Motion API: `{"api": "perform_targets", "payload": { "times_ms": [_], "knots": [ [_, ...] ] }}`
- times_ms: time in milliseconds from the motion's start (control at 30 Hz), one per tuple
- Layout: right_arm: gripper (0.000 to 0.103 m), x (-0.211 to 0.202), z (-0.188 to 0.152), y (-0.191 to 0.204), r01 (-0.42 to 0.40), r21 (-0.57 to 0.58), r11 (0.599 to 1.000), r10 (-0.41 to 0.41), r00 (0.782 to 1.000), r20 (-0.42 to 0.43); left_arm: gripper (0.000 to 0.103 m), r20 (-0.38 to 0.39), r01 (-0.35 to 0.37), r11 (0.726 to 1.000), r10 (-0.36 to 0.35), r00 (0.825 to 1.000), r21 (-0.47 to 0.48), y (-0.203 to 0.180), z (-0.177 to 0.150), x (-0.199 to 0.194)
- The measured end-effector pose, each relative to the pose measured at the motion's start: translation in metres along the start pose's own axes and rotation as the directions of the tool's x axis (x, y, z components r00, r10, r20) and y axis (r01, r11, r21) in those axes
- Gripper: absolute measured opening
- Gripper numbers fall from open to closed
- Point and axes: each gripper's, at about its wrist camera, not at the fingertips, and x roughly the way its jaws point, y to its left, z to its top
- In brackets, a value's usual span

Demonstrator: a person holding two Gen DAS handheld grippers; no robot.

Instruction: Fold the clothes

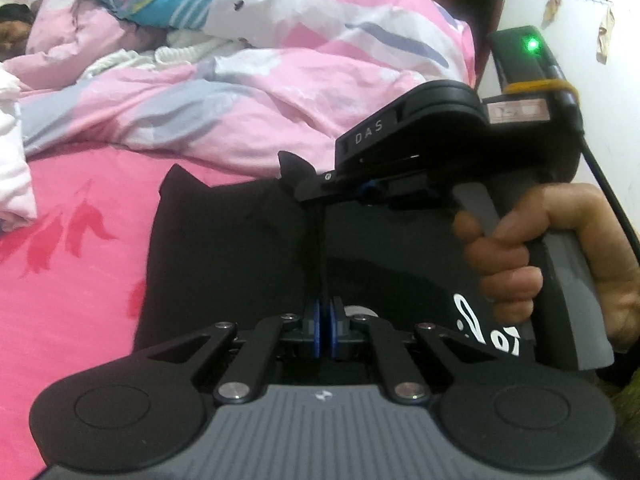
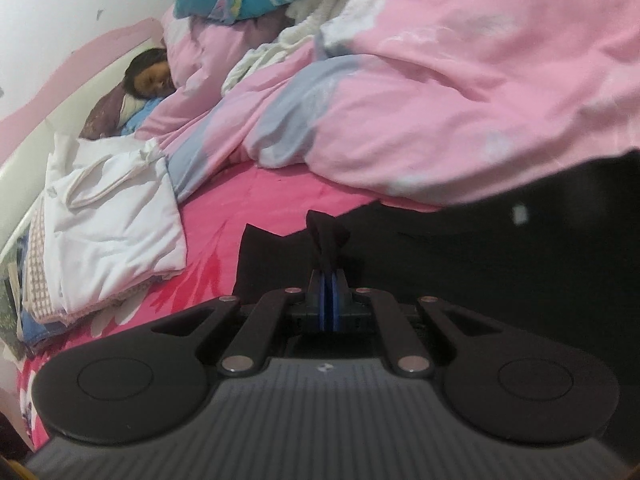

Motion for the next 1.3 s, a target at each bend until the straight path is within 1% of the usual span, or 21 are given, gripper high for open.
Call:
{"api": "perform_targets", "payload": {
  "times_ms": [200,333,367,433,500,600,700,767,833,900,933,1000,1033,1100,1167,1200,1233,1300],
  "knots": [
    [0.002,-0.01,-0.009,-0.022,-0.005,0.061,0.998,0.003,1.0,0.028,0.005,-0.022,0.012,1.0,-0.011,1.0,0.021,-0.005,-0.001,0.005],
    [0.002,-0.01,-0.018,-0.037,-0.012,0.123,0.992,0.007,0.999,0.038,0.005,-0.049,0.019,0.999,-0.017,0.999,0.036,-0.007,-0.002,0.013],
    [0.002,-0.009,-0.02,-0.041,-0.011,0.139,0.99,0.006,0.999,0.036,0.006,-0.057,0.025,0.999,-0.023,0.998,0.039,-0.008,-0.003,0.014],
    [0.003,-0.005,-0.025,-0.049,-0.01,0.164,0.986,0.006,1.0,0.027,0.008,-0.084,0.061,0.998,-0.059,0.995,0.028,-0.008,-0.004,0.015],
    [0.006,-0.004,-0.027,-0.059,-0.001,0.195,0.981,-0.004,1.0,0.025,0.023,-0.102,0.102,0.995,-0.1,0.99,0.014,-0.007,-0.005,0.012],
    [0.006,-0.02,-0.028,-0.077,0.015,0.251,0.968,-0.027,0.999,0.046,0.031,-0.091,0.157,0.987,-0.155,0.984,0.015,-0.004,-0.005,-0.008],
    [0.006,-0.047,-0.028,-0.085,0.026,0.258,0.966,-0.047,0.996,0.075,0.034,-0.094,0.196,0.98,-0.193,0.977,0.024,0.004,-0.004,-0.033],
    [0.006,-0.064,-0.028,-0.081,0.031,0.213,0.977,-0.049,0.996,0.076,0.034,-0.098,0.184,0.982,-0.18,0.979,0.03,0.014,-0.004,-0.049],
    [0.006,-0.074,-0.03,-0.064,0.002,0.131,0.991,-0.008,0.999,0.049,0.034,-0.095,0.125,0.991,-0.119,0.988,0.057,0.024,-0.004,-0.057],
    [0.006,-0.071,-0.034,-0.035,-0.03,0.009,1.0,0.03,1.0,0.0,0.034,-0.092,0.047,0.995,-0.039,0.995,0.083,0.035,-0.004,-0.06],
    [0.006,-0.067,-0.038,-0.019,-0.04,-0.058,0.998,0.039,0.999,-0.023,0.034,-0.101,0.008,0.997,0.001,0.995,0.081,0.04,-0.005,-0.057],
    [0.006,-0.051,-0.045,0.008,-0.06,-0.167,0.984,0.05,0.997,-0.066,0.034,-0.126,-0.032,0.997,0.04,0.991,0.067,0.048,-0.008,-0.051],
    [0.006,-0.043,-0.049,0.018,-0.063,-0.203,0.977,0.046,0.995,-0.085,0.034,-0.132,-0.044,0.997,0.053,0.99,0.066,0.05,-0.009,-0.049],
    [0.006,-0.029,-0.059,0.024,-0.04,-0.253,0.967,0.009,0.993,-0.121,0.035,-0.143,-0.068,0.996,0.077,0.987,0.065,0.055,-0.012,-0.046],
    [0.005,-0.023,-0.069,0.016,0.014,-0.262,0.965,-0.06,0.984,-0.168,0.037,-0.141,-0.073,0.996,0.08,0.987,0.056,0.06,-0.014,-0.045],
    [0.003,-0.026,-0.076,0.008,0.025,-0.258,0.966,-0.074,0.981,-0.182,0.038,-0.137,-0.07,0.996,0.076,0.988,0.05,0.063,-0.014,-0.044],
    [0.003,-0.033,-0.079,0.002,0.016,-0.244,0.97,-0.062,0.981,-0.182,0.04,-0.131,-0.068,0.997,0.073,0.989,0.046,0.065,-0.015,-0.043],
    [0.005,-0.048,-0.075,0.0,0.047,-0.22,0.974,-0.092,0.975,-0.201,0.043,-0.117,-0.066,0.997,0.07,0.991,0.039,0.07,-0.015,-0.038]
  ]
}}
